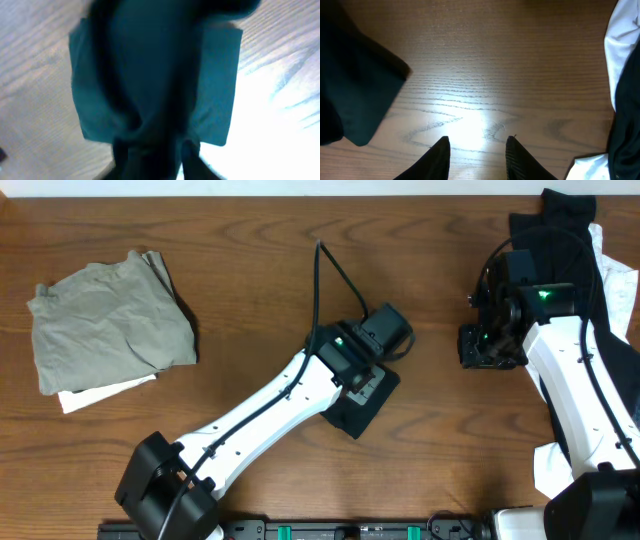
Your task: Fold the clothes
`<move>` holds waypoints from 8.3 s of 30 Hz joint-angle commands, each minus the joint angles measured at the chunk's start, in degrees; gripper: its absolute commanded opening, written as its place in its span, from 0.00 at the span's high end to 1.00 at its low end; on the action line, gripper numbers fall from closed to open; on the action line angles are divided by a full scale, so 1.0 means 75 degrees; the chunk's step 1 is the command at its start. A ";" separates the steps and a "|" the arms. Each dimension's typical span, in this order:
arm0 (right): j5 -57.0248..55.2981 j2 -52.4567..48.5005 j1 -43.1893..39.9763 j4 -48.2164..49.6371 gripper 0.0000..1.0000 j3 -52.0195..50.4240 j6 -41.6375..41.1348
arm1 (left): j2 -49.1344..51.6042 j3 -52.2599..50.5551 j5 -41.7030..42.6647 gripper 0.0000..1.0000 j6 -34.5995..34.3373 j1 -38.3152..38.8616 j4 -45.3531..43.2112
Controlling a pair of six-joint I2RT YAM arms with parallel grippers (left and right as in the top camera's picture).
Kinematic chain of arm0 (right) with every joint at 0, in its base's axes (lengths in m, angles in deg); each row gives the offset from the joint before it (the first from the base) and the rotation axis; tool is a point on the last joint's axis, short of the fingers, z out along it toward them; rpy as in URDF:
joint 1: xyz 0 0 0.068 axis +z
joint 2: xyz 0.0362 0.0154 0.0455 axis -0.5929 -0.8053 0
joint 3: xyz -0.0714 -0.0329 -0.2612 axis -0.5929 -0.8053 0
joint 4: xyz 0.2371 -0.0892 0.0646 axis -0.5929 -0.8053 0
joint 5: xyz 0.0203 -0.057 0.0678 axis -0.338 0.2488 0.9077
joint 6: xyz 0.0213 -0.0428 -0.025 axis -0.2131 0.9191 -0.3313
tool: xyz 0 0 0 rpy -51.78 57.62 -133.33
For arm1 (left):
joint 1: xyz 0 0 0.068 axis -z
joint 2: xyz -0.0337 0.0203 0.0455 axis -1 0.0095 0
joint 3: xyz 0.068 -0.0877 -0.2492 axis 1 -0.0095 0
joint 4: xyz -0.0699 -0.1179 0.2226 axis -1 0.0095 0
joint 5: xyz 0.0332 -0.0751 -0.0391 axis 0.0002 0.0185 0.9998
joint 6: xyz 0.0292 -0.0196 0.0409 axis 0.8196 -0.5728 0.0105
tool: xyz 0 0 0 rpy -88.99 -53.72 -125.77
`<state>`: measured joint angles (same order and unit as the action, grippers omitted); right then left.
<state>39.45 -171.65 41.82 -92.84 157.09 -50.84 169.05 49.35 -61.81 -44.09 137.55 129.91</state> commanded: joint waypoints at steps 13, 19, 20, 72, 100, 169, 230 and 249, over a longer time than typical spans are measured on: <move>0.0102 0.0055 -0.0017 0.0003 0.63 0.0085 0.0093 | -0.0338 0.0026 -0.0169 0.76 -0.0111 -0.0047 0.0746; 0.1862 0.0055 0.0032 -0.0017 0.59 -0.0009 0.0653 | -0.0370 0.0023 -0.0493 0.76 -0.0189 -0.0729 0.0682; 0.2133 0.0055 0.0079 -0.0017 0.56 -0.0067 0.0731 | -0.0370 0.0023 -0.0493 0.76 -0.0274 -0.0909 0.0632; 0.2961 0.0032 0.3771 0.2687 0.80 -0.3972 -0.1323 | 0.2512 -0.0294 0.1923 0.53 0.1096 -0.3104 -0.0361; 0.0822 0.0717 0.2468 0.3987 0.86 -0.3625 -0.2002 | 0.1064 0.0134 0.0697 0.68 0.0297 -0.3112 0.0210; 0.3882 -0.1212 0.2276 0.5094 0.67 -0.3276 -0.0752 | 0.3311 -0.0271 0.2334 0.92 -0.0207 -0.2987 0.1696; 0.3168 -0.2011 0.0574 0.4718 0.97 -0.3413 -0.0455 | 0.3311 -0.0271 0.2334 0.93 -0.0213 -0.2987 0.1626; 0.3311 -0.0131 0.0970 0.1795 0.84 -0.2200 0.0662 | 0.3270 -0.0210 0.2279 0.92 -0.0233 -0.2990 0.1233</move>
<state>64.63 -176.02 47.17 -78.33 139.63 -48.72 192.37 48.45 -40.98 -46.14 115.54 141.75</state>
